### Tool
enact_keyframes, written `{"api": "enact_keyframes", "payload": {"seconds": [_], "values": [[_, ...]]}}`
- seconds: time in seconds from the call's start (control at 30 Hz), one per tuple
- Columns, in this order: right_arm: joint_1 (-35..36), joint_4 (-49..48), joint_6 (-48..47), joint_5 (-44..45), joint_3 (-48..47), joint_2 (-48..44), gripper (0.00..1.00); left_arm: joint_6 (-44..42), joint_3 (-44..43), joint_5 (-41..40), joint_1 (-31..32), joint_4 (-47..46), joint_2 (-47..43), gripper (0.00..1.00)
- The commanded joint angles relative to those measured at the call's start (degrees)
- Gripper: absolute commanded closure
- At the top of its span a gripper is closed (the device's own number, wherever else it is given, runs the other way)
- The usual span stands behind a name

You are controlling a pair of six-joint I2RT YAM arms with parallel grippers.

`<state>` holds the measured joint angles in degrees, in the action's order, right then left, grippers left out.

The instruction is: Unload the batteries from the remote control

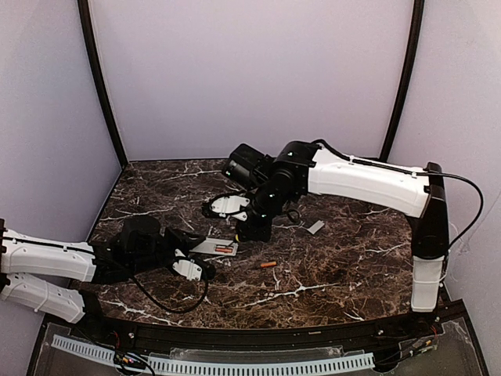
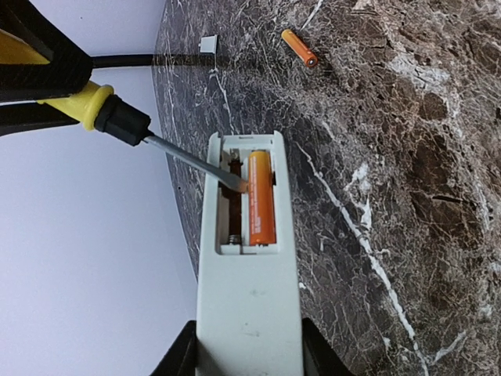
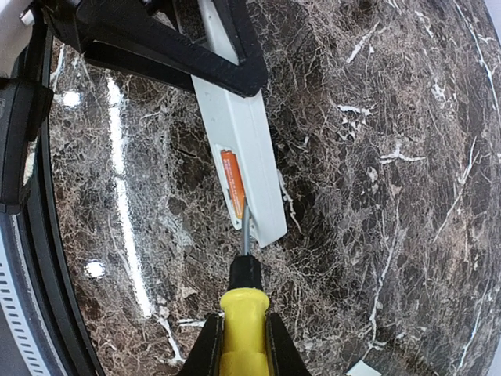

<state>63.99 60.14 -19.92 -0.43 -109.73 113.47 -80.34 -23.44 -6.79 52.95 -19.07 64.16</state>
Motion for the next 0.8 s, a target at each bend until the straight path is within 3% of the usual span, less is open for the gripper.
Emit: {"api": "enact_keyframes", "payload": {"seconds": [0.0, 0.27, 0.6, 0.77], "values": [[-1.41, -3.1, 3.45, -3.49, -0.32, 1.55, 1.0, -0.49, -0.46, 1.96, 0.33, -7.29, -0.45, 1.0], [-1.88, -3.36, 4.53, -1.35, 0.8, 1.69, 1.0, -0.52, -0.57, 2.57, 0.33, -6.24, -0.02, 1.0], [2.23, -1.81, -3.07, 16.8, 1.37, 2.54, 1.0, -0.2, -1.28, 3.94, 0.36, -2.39, -0.35, 1.0], [3.54, -1.94, -3.03, 18.36, 2.33, 3.06, 1.0, 0.12, -1.38, 4.51, 0.35, -2.01, -0.66, 1.0]]}}
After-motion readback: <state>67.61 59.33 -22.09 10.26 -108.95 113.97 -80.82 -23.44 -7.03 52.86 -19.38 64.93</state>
